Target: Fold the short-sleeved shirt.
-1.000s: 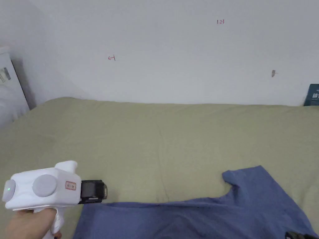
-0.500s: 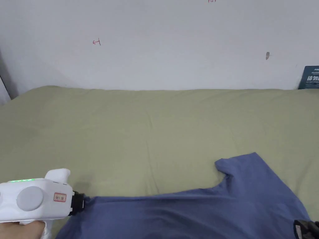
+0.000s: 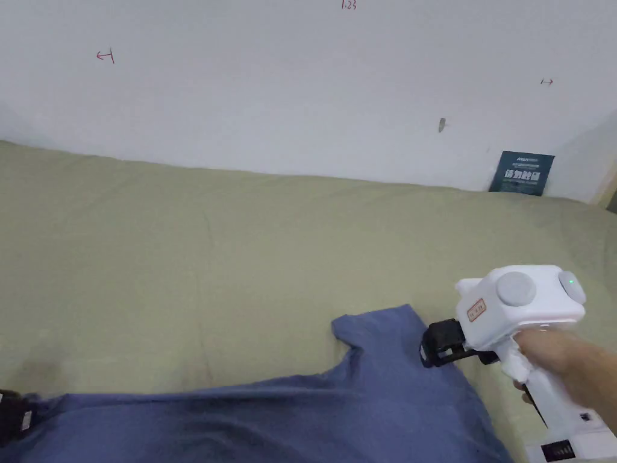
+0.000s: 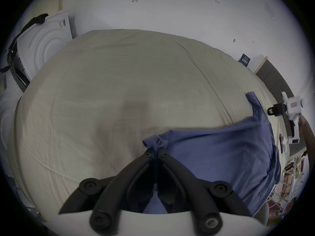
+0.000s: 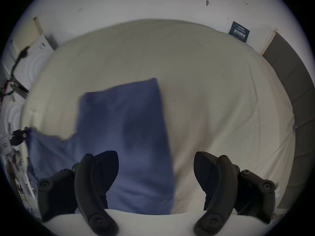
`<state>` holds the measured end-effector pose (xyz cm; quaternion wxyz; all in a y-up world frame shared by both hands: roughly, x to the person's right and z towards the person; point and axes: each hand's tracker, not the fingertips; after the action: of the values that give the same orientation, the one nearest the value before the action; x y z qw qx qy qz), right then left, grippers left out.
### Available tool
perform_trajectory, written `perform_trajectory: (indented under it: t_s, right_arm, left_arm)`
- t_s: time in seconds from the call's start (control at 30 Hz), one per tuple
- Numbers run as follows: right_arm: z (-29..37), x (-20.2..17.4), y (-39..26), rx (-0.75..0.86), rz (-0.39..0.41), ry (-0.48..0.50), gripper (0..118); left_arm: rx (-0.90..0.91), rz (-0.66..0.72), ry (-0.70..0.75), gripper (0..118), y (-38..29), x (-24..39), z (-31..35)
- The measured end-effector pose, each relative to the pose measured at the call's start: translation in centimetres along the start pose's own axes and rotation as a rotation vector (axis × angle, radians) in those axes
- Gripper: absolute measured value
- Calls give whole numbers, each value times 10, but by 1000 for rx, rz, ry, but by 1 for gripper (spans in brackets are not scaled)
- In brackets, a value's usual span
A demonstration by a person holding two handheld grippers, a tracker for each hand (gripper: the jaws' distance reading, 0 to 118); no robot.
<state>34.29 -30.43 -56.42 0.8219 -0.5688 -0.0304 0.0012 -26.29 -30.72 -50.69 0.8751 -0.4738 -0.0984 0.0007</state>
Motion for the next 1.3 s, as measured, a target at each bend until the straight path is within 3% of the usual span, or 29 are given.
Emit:
perform_trajectory:
  t_s: [0.1, 0.17, 0.2, 0.23, 0.27, 0.3, 0.37, 0.43, 0.6, 0.77, 1.03, 1.3]
  right_arm:
    - [-17, 6, 3, -39, -69, 46, 96]
    - [-24, 6, -2, -105, -113, 130, 84]
    - [-23, 0, -4, -94, -73, 75, 80]
    - [-17, -4, -4, -59, -17, 20, 69]
    - [-15, -6, -3, -76, -18, 20, 43]
    - [-8, -13, -2, -69, -13, 26, 0]
    - [-3, -21, 0, -63, -10, -6, 0]
    - [2, -27, -1, -71, 42, -13, 0]
    - [44, -34, -12, 7, 43, 53, 0]
    - [117, -48, -47, 81, 133, 123, 0]
    - [207, -47, -126, 137, 152, 134, 0]
    - [238, -40, -225, 138, 128, 161, 0]
  left_arm:
    - [-38, 18, -14, 1, -4, 2, -6]
    - [-49, 12, -21, 0, -3, 1, -12]
    - [-49, 5, -25, 0, -4, 3, -12]
    - [-63, 12, -57, 0, -6, 5, -13]
    - [-63, 11, -61, 1, -5, 4, -15]
    - [-64, 11, -60, 0, -5, 5, -16]
    - [-61, 11, -58, 0, -4, 7, -15]
    - [-60, 18, -67, 0, -1, 6, -15]
    - [-38, -5, -73, 0, 11, 8, 8]
    - [29, -32, -142, 1, 16, 7, 62]
    - [89, -71, -154, 0, -17, -8, 141]
    - [46, -72, -188, 0, -82, -39, 157]
